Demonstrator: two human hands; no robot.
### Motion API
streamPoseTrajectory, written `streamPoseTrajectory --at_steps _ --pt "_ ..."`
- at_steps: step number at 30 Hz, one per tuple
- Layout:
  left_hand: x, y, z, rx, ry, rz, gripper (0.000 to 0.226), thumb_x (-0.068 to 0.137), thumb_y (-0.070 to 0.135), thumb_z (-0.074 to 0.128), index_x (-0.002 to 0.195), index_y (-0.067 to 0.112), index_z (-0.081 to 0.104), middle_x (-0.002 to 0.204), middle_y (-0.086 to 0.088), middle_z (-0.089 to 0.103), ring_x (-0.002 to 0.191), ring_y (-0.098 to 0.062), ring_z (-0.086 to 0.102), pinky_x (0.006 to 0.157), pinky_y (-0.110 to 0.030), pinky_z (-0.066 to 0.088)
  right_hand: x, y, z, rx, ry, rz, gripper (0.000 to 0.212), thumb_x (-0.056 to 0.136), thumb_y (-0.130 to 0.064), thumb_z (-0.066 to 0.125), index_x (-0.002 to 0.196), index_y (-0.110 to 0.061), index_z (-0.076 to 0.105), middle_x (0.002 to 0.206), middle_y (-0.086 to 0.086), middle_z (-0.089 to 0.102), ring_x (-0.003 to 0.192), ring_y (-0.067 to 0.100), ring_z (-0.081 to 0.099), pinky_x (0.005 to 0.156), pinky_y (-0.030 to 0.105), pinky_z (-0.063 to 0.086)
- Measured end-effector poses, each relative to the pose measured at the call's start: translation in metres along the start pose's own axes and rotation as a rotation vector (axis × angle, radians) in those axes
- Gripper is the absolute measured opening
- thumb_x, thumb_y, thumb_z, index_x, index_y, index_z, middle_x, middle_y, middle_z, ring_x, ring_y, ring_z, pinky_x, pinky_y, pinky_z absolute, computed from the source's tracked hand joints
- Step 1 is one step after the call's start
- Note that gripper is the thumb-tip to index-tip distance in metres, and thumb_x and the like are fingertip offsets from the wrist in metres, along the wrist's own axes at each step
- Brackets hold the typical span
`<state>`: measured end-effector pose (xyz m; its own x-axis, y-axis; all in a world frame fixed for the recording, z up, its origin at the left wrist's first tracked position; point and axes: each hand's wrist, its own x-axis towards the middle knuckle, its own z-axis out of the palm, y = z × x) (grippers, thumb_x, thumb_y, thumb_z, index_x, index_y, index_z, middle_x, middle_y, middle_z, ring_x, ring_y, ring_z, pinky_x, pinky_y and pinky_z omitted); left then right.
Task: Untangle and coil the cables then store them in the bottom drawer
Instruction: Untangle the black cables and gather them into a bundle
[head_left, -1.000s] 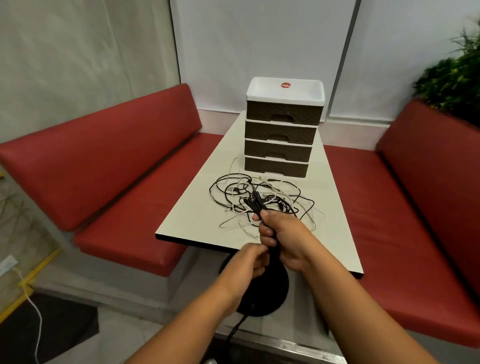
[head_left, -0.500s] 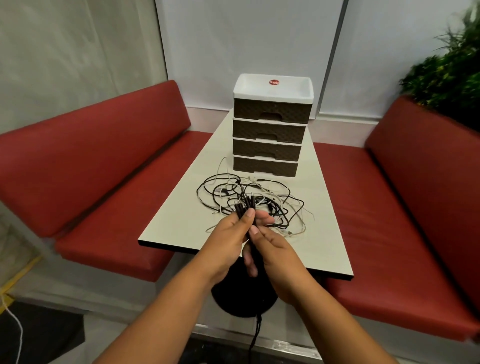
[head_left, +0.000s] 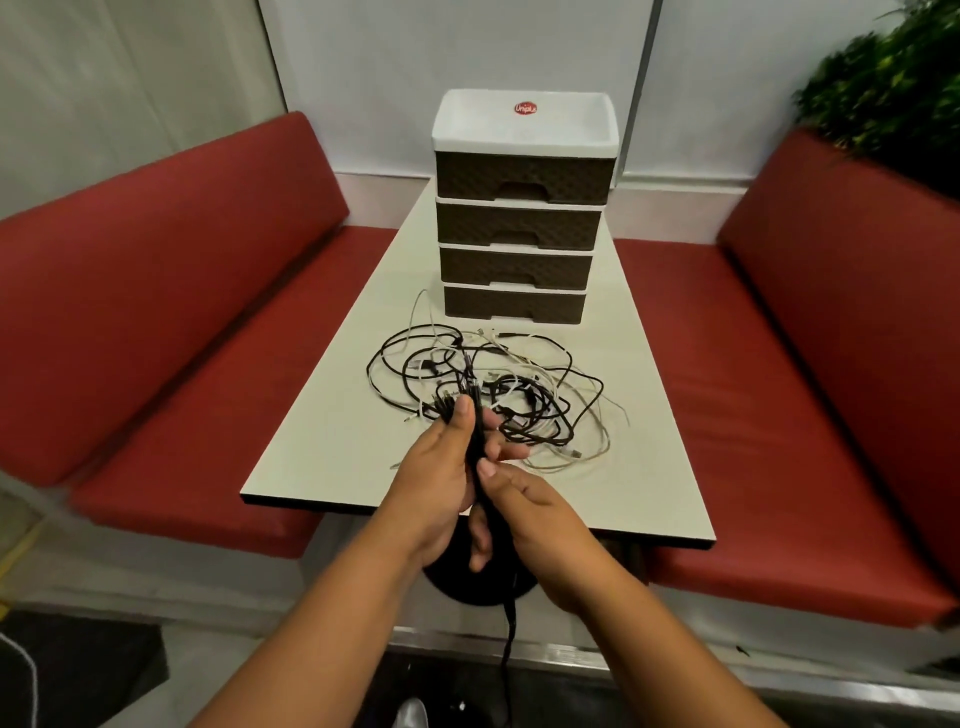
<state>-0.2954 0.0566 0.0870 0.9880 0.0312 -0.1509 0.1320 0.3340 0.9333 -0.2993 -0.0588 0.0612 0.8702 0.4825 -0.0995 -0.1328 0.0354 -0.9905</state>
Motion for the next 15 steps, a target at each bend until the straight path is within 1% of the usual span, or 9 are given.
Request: streamPoseTrajectory --at_steps 2,4,5,6,8,10,11,13,15 --pt "0.016 0.001 -0.009 -0.023 0.013 -0.022 0.039 0.096 0.05 0.039 0.096 0.014 0.053 0.063 0.003 0.051 0.069 -0.014 0.067 0.043 -0.021 0.037 0.013 0.008 0.002 -0.017 -0.015 0.023 0.037 0.104 -0.032 0.035 0.082 -0.009 0.055 0.056 0.01 0.048 0.051 0.022 0.055 0.061 0.026 0.048" --pt "0.029 0.005 -0.017 -0.104 0.01 -0.031 0.04 0.089 0.056 0.044 0.092 0.017 0.05 0.063 0.004 0.041 0.057 -0.012 0.057 0.053 -0.027 0.037 0.022 0.015 0.005 -0.026 -0.021 0.032 0.035 0.104 -0.029 0.035 0.088 -0.004 0.053 0.055 0.009 0.045 0.054 0.025 0.053 0.059 0.024 0.047" --pt "0.035 0.007 -0.021 -0.165 0.003 -0.03 0.039 0.088 0.056 0.045 0.09 0.017 0.049 0.063 0.004 0.036 0.05 -0.01 0.047 0.053 -0.027 0.039 0.026 0.017 0.007 -0.032 -0.023 0.03 0.033 0.105 -0.027 0.035 0.088 -0.004 0.052 0.056 0.01 0.042 0.057 0.027 0.051 0.058 0.021 0.047" --pt "0.042 0.009 -0.026 -0.207 -0.005 -0.03 0.037 0.091 0.053 0.045 0.088 0.017 0.047 0.062 0.004 0.033 0.046 -0.009 0.036 0.05 -0.024 0.036 0.031 0.022 0.01 -0.034 -0.03 0.027 0.031 0.105 -0.025 0.035 0.086 -0.004 0.05 0.057 0.011 0.04 0.061 0.029 0.048 0.058 0.019 0.047" --pt "0.052 0.012 -0.034 -0.221 -0.016 -0.041 0.033 0.097 0.047 0.043 0.086 0.016 0.046 0.06 0.005 0.031 0.044 -0.006 0.024 0.044 -0.019 0.021 0.042 0.027 0.016 -0.05 -0.053 0.015 0.03 0.105 -0.023 0.035 0.084 -0.006 0.047 0.061 0.011 0.041 0.068 0.029 0.048 0.062 0.017 0.047" --pt "0.061 0.013 -0.042 -0.192 -0.016 -0.047 0.033 0.097 0.046 0.043 0.084 0.017 0.048 0.059 0.006 0.029 0.042 -0.004 0.021 0.041 -0.018 0.015 0.053 0.034 0.019 -0.137 -0.073 0.019 0.03 0.105 -0.029 0.037 0.083 -0.012 0.05 0.066 0.008 0.051 0.073 0.024 0.053 0.071 0.02 0.045" --pt "0.066 0.014 -0.047 -0.184 -0.015 -0.052 0.033 0.097 0.047 0.043 0.083 0.017 0.048 0.058 0.006 0.028 0.041 -0.003 0.02 0.04 -0.017 0.014 0.058 0.037 0.019 -0.216 -0.084 0.026 0.031 0.104 -0.033 0.039 0.083 -0.016 0.054 0.07 0.004 0.057 0.075 0.017 0.056 0.073 0.021 0.043" --pt "0.076 0.021 -0.058 -0.192 -0.016 -0.059 0.035 0.096 0.05 0.042 0.082 0.018 0.049 0.058 0.007 0.025 0.041 -0.003 0.019 0.038 -0.016 0.014 0.068 0.041 0.014 -0.382 -0.093 0.043 0.031 0.102 -0.038 0.043 0.085 -0.02 0.061 0.076 0.0 0.062 0.072 0.004 0.055 0.069 0.016 0.042" --pt "0.087 0.029 -0.069 -0.207 -0.024 -0.062 0.036 0.094 0.052 0.043 0.082 0.019 0.05 0.058 0.007 0.024 0.041 -0.002 0.018 0.037 -0.016 0.014 0.075 0.042 0.004 -0.401 -0.033 0.058 0.029 0.099 -0.04 0.049 0.09 -0.018 0.065 0.079 0.005 0.064 0.069 0.007 0.057 0.066 0.016 0.046"
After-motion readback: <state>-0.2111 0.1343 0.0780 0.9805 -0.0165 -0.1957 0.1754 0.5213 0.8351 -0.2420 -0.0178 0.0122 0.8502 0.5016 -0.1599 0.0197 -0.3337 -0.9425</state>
